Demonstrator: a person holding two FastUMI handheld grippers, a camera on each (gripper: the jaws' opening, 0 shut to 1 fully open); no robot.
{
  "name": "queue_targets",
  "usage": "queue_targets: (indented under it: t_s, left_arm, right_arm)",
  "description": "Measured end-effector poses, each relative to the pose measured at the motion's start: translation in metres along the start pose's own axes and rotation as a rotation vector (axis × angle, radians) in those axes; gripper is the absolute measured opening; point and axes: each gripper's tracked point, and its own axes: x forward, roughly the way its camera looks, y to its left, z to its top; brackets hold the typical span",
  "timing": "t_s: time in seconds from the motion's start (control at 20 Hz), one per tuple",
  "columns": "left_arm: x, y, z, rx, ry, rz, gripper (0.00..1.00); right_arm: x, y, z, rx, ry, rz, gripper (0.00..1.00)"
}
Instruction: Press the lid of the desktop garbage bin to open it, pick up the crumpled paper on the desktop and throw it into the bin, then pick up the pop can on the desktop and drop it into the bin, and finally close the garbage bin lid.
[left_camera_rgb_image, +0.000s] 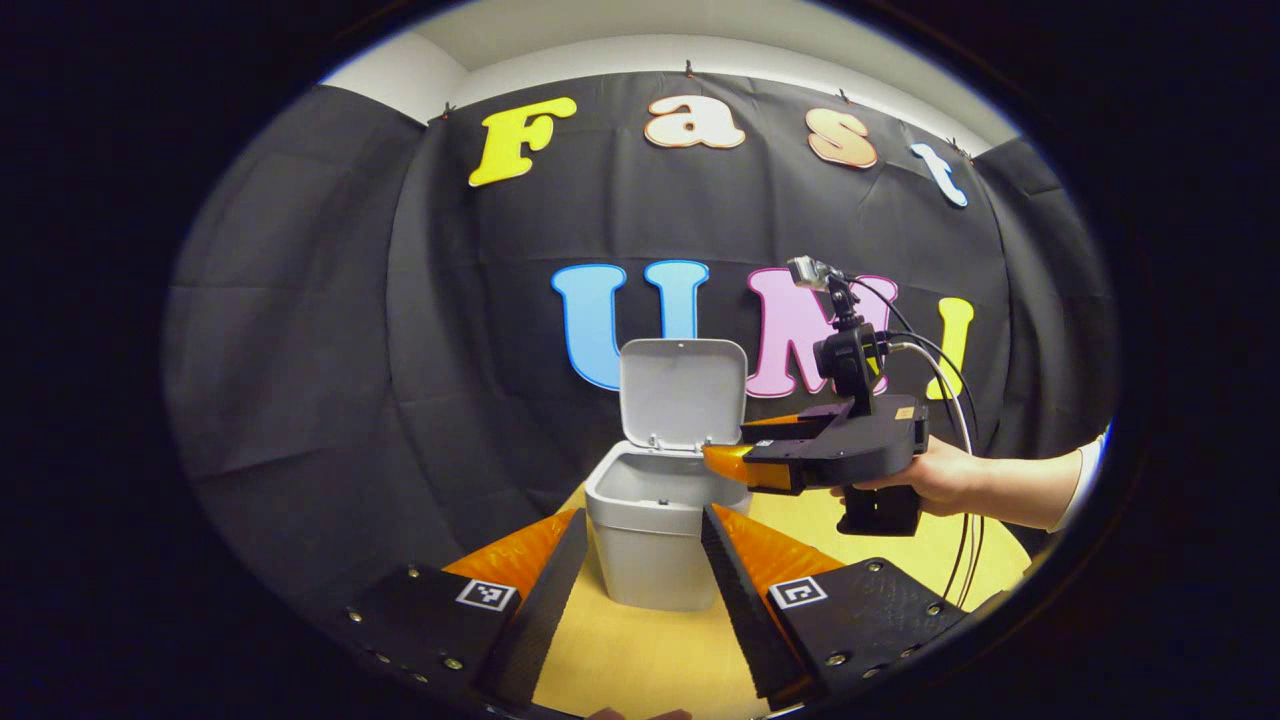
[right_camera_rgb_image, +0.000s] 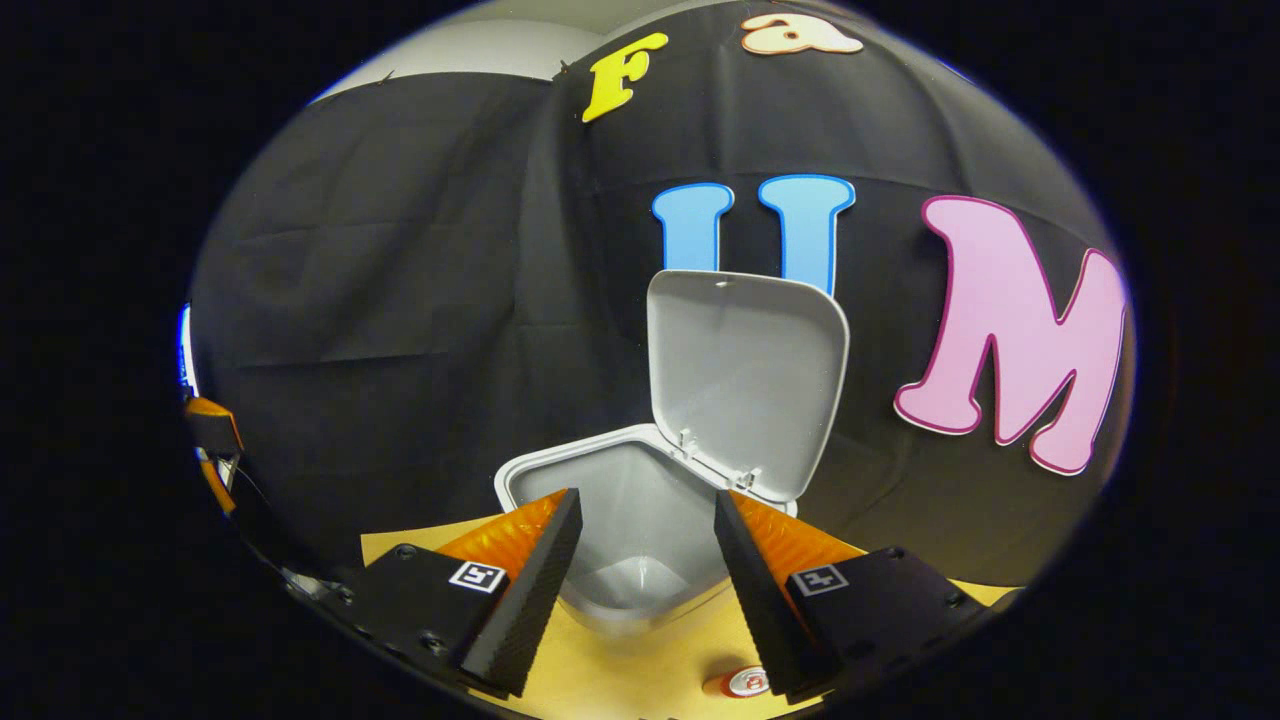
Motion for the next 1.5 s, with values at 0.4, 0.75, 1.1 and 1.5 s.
queue_targets:
  t_s: [0.4, 0.75, 1.1, 1.5]
  left_arm:
    - [0.055, -0.092, -0.039, -0.054, 0.018, -0.222, 0.77]
    - [0.122, -0.181, -0.1, -0.062, 0.066, -0.343, 0.77]
    - [0.17, -0.234, -0.132, -0.024, 0.015, -0.422, 0.77]
    - [0.212, -0.243, -0.158, -0.027, 0.018, -0.378, 0.77]
  right_arm:
    - [-0.116, -0.087, -0.008, 0.06, -0.016, -0.191, 0.88]
    - [-0.21, -0.143, -0.03, 0.099, 0.04, -0.381, 0.88]
    - [-0.258, -0.178, -0.086, 0.156, 0.146, -0.491, 0.88]
    - [-0.259, -0.194, -0.115, 0.188, 0.185, -0.506, 0.88]
